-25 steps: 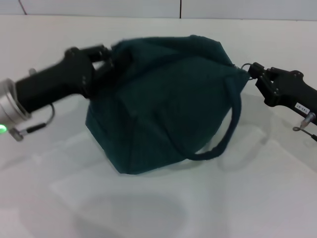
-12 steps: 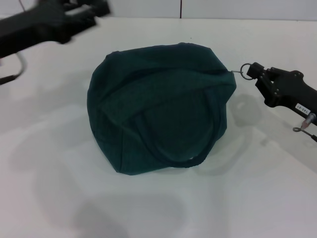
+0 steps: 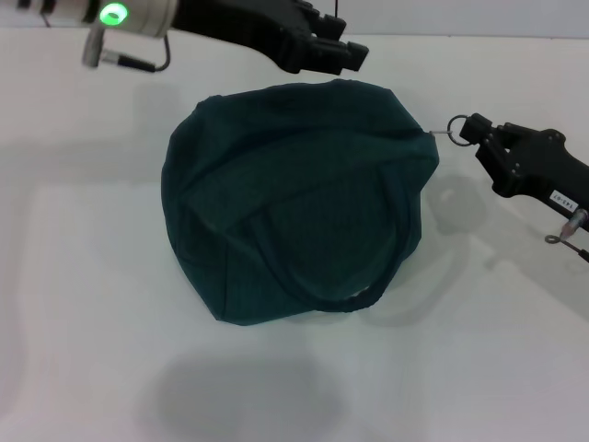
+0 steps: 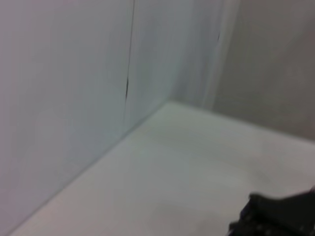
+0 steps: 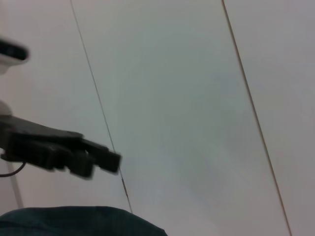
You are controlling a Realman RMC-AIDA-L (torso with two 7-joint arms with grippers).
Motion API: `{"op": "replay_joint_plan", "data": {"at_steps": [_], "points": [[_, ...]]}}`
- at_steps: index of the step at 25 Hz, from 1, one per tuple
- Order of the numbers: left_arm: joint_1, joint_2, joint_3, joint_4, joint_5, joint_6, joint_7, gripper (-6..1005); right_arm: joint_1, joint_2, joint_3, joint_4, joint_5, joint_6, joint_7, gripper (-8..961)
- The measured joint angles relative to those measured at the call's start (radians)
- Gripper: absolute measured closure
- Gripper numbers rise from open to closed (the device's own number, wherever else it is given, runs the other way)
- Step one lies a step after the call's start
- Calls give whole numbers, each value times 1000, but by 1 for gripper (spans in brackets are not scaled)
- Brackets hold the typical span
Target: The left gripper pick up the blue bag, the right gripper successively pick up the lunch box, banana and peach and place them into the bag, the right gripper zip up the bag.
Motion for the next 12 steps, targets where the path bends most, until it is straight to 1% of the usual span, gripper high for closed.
{"op": "replay_joint_plan", "data": {"at_steps": [1,2,7,12], "points": [[-21,2,18,-2,46,2,-33,527,0,0,0,0,0,0,0,939],[-56,3,57,-3,125,5,-85,527,0,0,0,0,0,-1,0,939],[-105,-3,129,-5,223,20,-147,526,-1,0,1,0,4,-17,1,939],[-140,-9,140,-8,281,49,-185,526,-3,0,-2,0,11,-26,1,939]]}}
